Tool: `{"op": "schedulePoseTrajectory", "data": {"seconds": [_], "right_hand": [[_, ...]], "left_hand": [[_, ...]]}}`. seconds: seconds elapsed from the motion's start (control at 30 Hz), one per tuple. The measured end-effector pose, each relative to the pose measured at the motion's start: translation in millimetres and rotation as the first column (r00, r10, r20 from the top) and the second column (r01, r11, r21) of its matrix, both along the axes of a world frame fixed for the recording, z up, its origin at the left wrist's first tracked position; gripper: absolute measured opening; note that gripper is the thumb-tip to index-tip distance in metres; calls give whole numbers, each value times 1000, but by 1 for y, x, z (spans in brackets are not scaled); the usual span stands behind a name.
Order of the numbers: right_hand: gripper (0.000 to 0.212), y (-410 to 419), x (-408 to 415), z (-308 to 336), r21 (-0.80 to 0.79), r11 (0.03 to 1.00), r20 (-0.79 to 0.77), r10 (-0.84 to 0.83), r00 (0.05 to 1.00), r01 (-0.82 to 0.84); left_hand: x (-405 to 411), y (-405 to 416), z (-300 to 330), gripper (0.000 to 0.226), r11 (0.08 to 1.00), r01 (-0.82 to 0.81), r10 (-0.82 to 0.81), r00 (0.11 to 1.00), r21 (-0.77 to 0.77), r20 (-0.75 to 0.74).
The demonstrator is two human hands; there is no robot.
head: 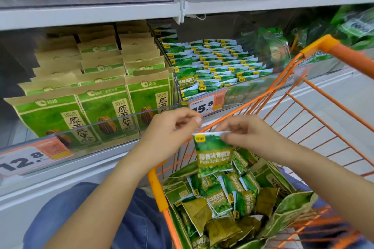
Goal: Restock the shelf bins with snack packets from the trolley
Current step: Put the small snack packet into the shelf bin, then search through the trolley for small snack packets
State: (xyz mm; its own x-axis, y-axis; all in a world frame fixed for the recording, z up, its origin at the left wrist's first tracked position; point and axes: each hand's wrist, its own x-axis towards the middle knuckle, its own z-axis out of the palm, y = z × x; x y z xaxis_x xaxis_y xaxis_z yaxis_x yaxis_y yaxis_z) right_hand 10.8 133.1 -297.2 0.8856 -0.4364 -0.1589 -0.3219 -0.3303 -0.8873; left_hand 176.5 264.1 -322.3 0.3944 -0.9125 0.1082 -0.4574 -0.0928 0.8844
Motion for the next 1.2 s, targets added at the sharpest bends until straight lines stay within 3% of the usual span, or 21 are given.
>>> {"op": "schedulePoseTrajectory", "data": {"seconds": [0.1, 0.17, 0.23, 0.3, 0.47, 0.5, 0.57, 0.6, 0.67, 0.73, 0.8, 1.07, 1.2], "right_hand": [[15, 4, 2, 4, 172, 976, 101, -152, 983, 133], [15, 8, 5, 2, 214, 957, 153, -231, 961, 196], [10, 10, 8, 2, 256, 937, 210, -294, 932, 238], [4, 12, 11, 2, 264, 934, 252, -306, 918, 239], [40, 14, 15, -2, 203, 971, 208, -169, 963, 127], [43, 11, 17, -3, 162, 976, 211, -181, 961, 148], [54, 3, 23, 0, 87, 973, 226, -228, 947, 213], [51, -1, 27, 5, 57, 966, 247, -259, 934, 252], [30, -14, 38, 19, -44, 931, 307, -334, 891, 364], [20, -29, 54, 33, -192, 896, 327, -326, 887, 400], [23, -46, 74, 37, -262, 909, 283, -248, 926, 324], [38, -75, 123, 11, -316, 934, -16, -182, 983, 168], [42, -80, 129, 9, -349, 932, -82, -138, 987, 102]], "left_hand": [[-2, 0, 10, 44, 1000, 4, -7, 966, -11, -259], [-1, 2, 13, 44, 997, 57, -71, 950, -54, -304], [-2, 3, 13, 37, 990, 107, -125, 964, -88, -235], [-3, 4, 11, 43, 989, 72, -96, 977, -129, -193], [-1, 4, 10, 51, 972, -72, 41, 989, -223, -141], [-1, 4, 8, 50, 972, -90, 73, 994, -215, -83], [3, 4, 3, 38, 958, -170, 226, 943, -231, 244], [5, 4, 1, 34, 943, -191, 293, 864, -272, 409], [11, 4, -5, 31, 925, -183, 347, 765, -334, 542], [16, 4, -6, 30, 920, -221, 372, 754, -324, 541], [20, 5, -5, 32, 919, -278, 387, 776, -281, 497], [23, 6, -6, 32, 919, -283, 388, 777, -275, 495], [22, 3, -4, 31, 924, -271, 374, 780, -269, 501]]}}
